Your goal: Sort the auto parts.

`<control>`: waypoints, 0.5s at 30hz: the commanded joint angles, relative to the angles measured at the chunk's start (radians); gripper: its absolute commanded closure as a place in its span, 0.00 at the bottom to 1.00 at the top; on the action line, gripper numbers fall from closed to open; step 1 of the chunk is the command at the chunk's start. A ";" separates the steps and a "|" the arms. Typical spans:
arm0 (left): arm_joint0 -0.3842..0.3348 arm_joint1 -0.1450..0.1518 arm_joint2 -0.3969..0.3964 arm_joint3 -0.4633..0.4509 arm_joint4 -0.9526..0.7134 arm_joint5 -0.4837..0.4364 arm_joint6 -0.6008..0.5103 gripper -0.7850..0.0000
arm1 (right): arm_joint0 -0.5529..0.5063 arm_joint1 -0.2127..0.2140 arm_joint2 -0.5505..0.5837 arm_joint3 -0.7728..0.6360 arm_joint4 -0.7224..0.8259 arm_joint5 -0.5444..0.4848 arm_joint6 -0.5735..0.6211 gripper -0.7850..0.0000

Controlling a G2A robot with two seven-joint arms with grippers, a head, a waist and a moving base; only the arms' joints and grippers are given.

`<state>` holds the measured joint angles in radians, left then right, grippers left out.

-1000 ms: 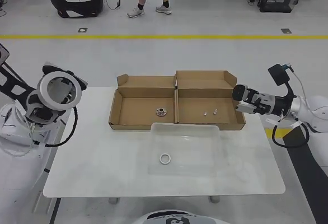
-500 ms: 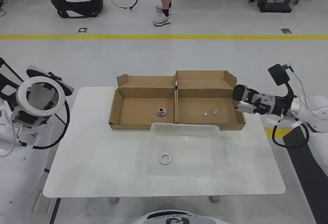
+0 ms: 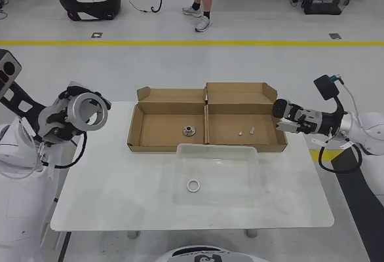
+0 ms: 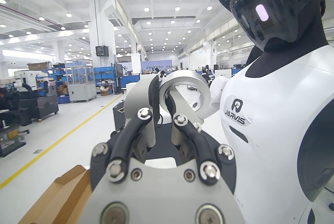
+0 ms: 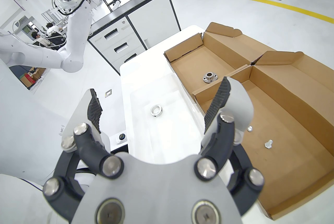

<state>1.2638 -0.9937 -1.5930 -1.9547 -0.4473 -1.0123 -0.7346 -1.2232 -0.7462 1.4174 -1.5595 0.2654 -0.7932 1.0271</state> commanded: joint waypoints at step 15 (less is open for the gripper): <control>-0.012 -0.028 -0.002 0.004 -0.104 0.000 -0.035 1.00 | 0.000 0.000 0.000 0.000 0.000 0.000 0.000 0.00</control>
<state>1.2513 -1.0221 -1.5952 -1.9505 -0.5517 -1.0123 -0.7703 -1.2232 -0.7462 1.4174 -1.5595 0.2654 -0.7932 1.0271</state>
